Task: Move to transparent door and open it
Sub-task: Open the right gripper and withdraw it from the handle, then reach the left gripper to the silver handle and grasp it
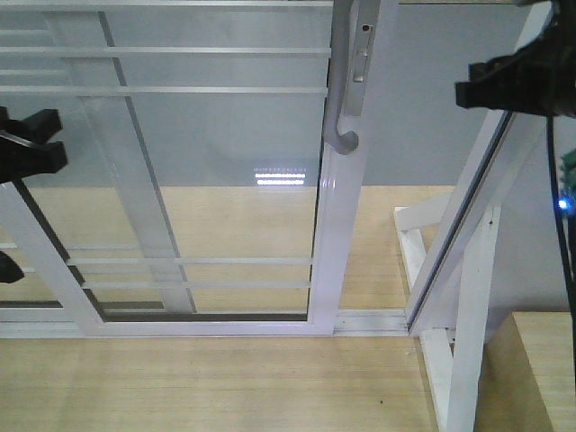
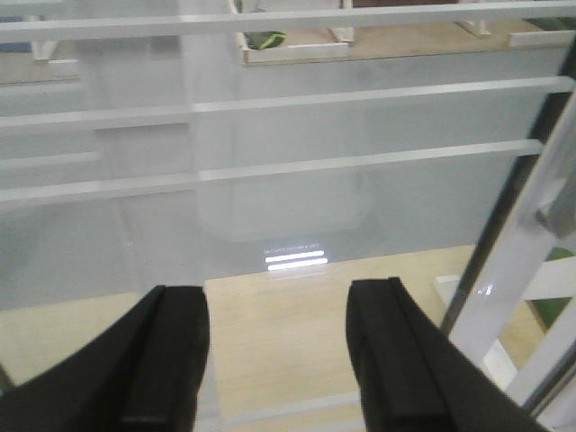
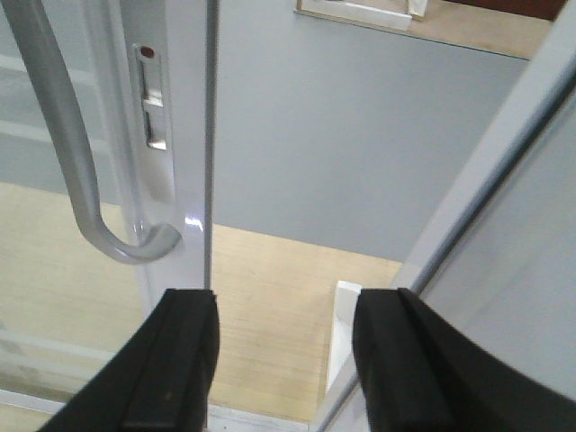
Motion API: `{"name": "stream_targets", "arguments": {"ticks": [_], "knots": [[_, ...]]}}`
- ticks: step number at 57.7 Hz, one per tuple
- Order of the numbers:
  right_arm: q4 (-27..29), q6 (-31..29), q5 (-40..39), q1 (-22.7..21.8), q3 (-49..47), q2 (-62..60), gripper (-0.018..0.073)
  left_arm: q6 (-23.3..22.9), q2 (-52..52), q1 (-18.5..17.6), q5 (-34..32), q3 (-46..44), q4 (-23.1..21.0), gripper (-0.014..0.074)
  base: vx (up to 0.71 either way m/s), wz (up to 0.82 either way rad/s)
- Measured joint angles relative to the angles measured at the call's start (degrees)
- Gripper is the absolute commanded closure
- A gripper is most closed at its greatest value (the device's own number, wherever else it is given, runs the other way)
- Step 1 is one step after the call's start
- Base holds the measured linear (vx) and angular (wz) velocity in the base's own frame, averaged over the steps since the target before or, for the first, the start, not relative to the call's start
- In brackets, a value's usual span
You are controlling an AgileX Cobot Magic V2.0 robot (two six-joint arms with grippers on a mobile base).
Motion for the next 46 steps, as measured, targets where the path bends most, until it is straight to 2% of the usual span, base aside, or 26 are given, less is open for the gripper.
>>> {"name": "stream_targets", "arguments": {"ticks": [9, 15, 25, 33, 46], "knots": [[-0.25, 0.06, 3.57, -1.36, 7.91, -9.12, 0.0138, 0.00, 7.59, -7.30, -8.53, 0.00, 0.00, 0.0125, 0.00, 0.00], [-0.57, 0.40, 5.93, -1.43, 11.79, -12.92, 0.0138, 0.00, 13.22, -12.24, -15.17, 0.00, 2.09, 0.0125, 0.00, 0.00], [-2.01, 5.98, 7.34, -1.43, 15.39, -16.40, 0.0138, -0.18, 22.56, -18.89, -26.68, -1.10, 5.81, 0.0125, 0.00, 0.00], [-4.30, 9.68, 7.46, -1.43, 15.50, -16.95, 0.0138, -0.19, 29.66, -20.93, -29.15, -7.96, 5.87, 0.0125, 0.00, 0.00], [-5.30, 10.34, 7.46, -1.43, 15.50, -16.95, 0.0138, -0.24, 40.59, -21.73, -29.22, -23.69, 5.87, 0.0125, 0.00, 0.00]]}}
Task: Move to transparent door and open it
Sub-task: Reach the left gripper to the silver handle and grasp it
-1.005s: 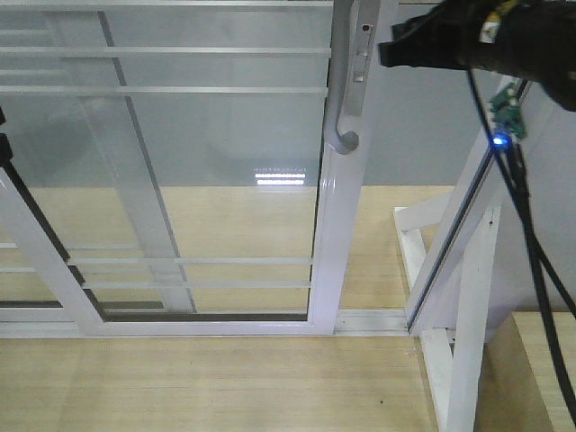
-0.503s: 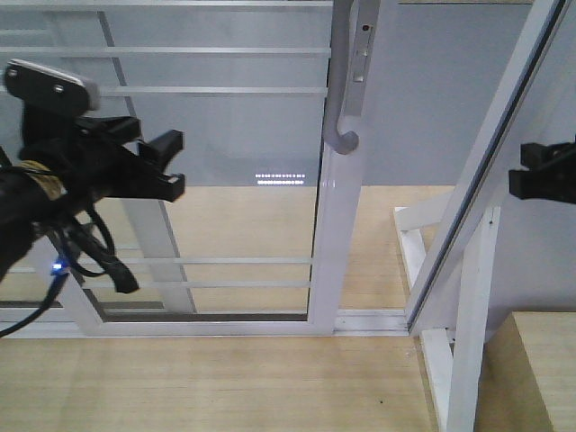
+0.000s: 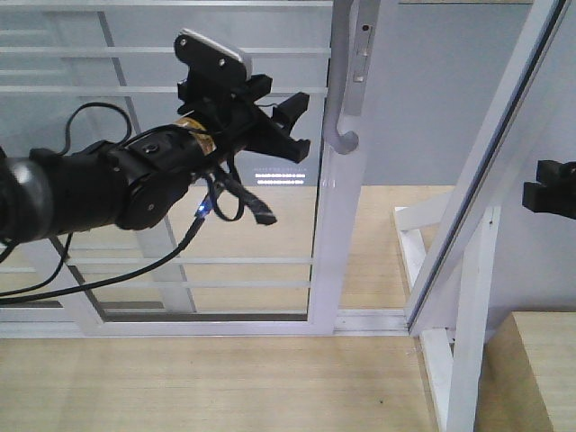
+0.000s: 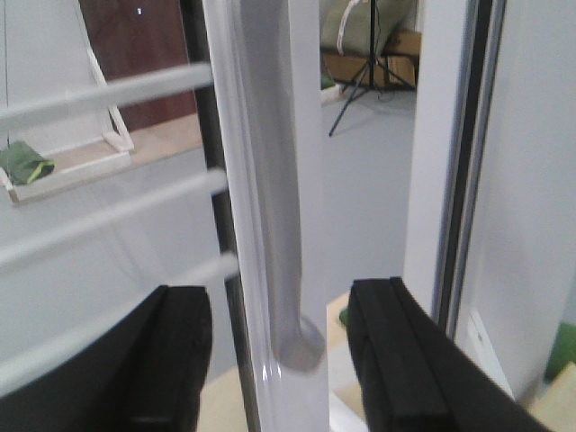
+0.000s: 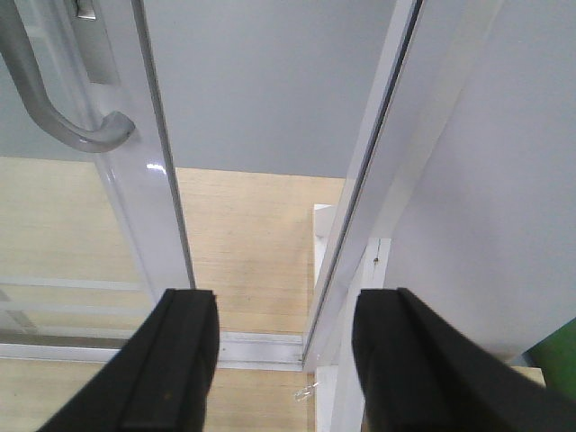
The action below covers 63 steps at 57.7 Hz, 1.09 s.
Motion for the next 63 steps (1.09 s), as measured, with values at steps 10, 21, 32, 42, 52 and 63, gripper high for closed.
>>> {"name": "stream_targets", "arguments": {"ticks": [10, 21, 32, 42, 52, 63], "knots": [[-0.01, 0.06, 0.00, 0.00, 0.00, 0.00, 0.0138, 0.00, 8.25, -0.79, 2.77, -12.16, -0.05, 0.0125, 0.00, 0.00], [-0.07, 0.23, 0.00, 0.00, 0.00, 0.00, 0.0138, 0.06, 16.18, -0.98, 5.80, -23.32, -0.05, 0.0125, 0.00, 0.00], [-0.07, 0.23, 0.00, 0.00, 0.00, 0.00, 0.0138, 3.31, 21.73, -0.98, 6.47, -30.14, -0.05, 0.0125, 0.00, 0.00], [-0.18, 0.29, 0.00, 0.00, 0.00, 0.00, 0.0138, 4.23, 25.50, -0.98, 6.47, -34.56, -0.96, 0.0125, 0.00, 0.00], [-0.18, 0.34, 0.39, 0.00, 0.00, 0.00, 0.0138, 5.87, 27.21, -0.80, 6.40, -36.20, -4.21, 0.0137, 0.00, 0.00], [-0.18, 0.39, 2.80, 0.00, 0.00, 0.00, 0.0138, 7.30, 27.27, -0.50, 6.40, -36.27, -6.86, 0.0148, 0.00, 0.00]]}}
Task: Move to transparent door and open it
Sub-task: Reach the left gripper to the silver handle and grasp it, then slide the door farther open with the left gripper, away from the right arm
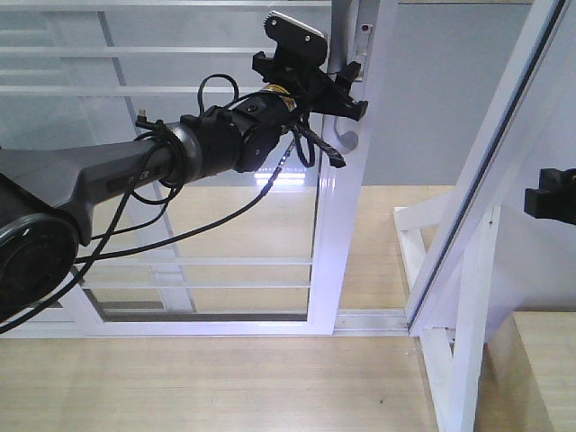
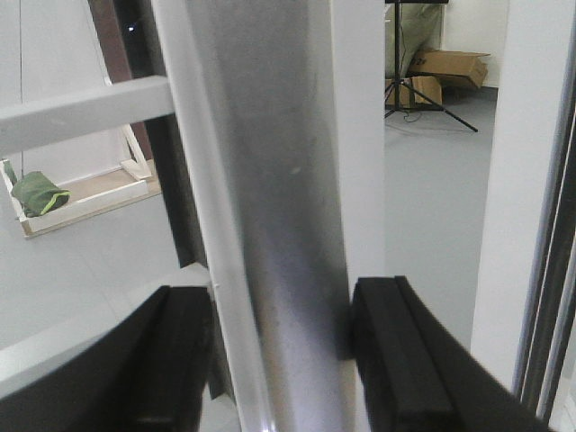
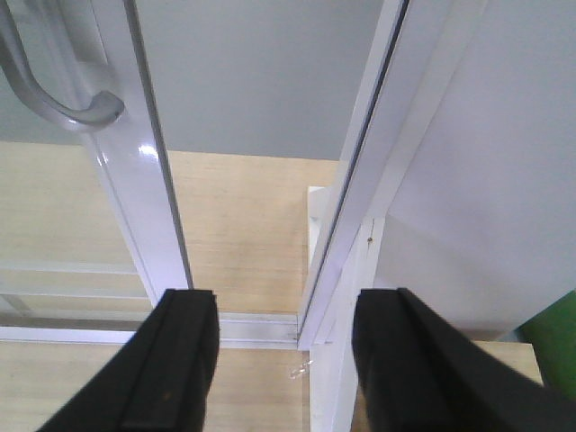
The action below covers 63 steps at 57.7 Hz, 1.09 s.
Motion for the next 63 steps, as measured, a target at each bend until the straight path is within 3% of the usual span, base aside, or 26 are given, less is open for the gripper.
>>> {"name": "stream_targets", "arguments": {"ticks": [50, 63], "knots": [[0.00, 0.02, 1.11, 0.00, 0.00, 0.00, 0.0138, 0.18, -5.14, 3.42, 13.10, 0.00, -0.67, 0.0148, 0.00, 0.00], [0.00, 0.07, 1.29, 0.00, 0.00, 0.00, 0.0138, 0.18, -7.44, 5.00, 19.79, 0.00, -1.29, 0.0148, 0.00, 0.00]]}}
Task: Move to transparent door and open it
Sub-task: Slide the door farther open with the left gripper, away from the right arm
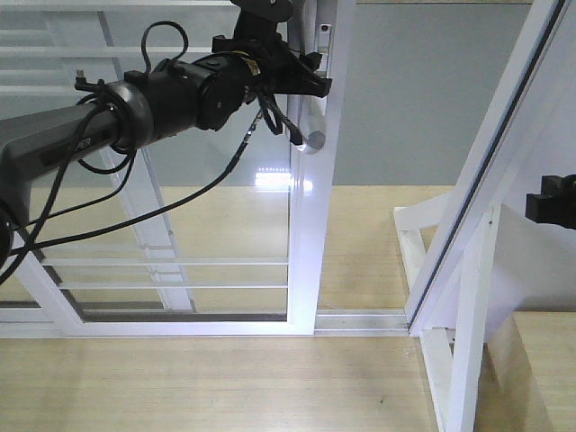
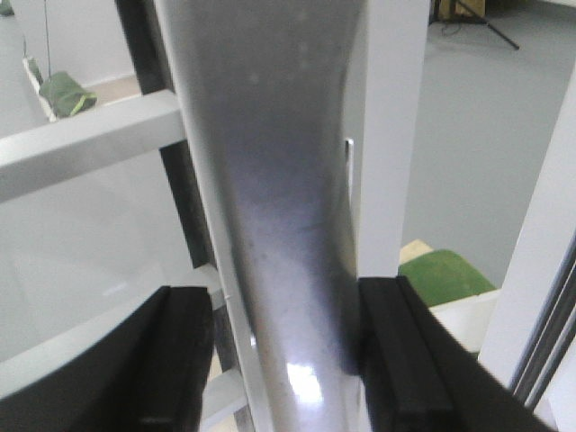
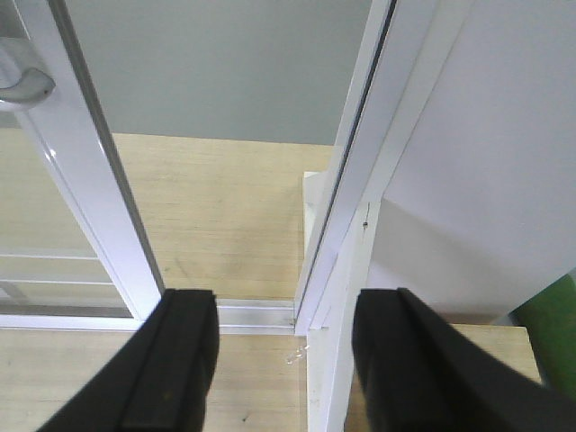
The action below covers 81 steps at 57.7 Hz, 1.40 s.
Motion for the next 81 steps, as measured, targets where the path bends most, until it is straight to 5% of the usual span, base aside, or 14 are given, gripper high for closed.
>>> {"name": "stream_targets", "arguments": {"ticks": [40, 65, 81], "knots": [[0.00, 0.00, -0.05, 0.00, 0.00, 0.00, 0.0138, 0.07, -6.92, 7.46, 14.00, 0.00, -0.44, 0.0148, 0.00, 0.00], [0.00, 0.06, -0.44, 0.00, 0.00, 0.00, 0.0138, 0.20, -11.73, 11.99, 22.25, 0.30, 5.31, 0.0153, 0.00, 0.00], [0.00, 0.06, -0.44, 0.00, 0.00, 0.00, 0.0138, 0.20, -18.10, 14.04, 21.55, 8.86, 10.92, 0.0244, 0.00, 0.00]]}}
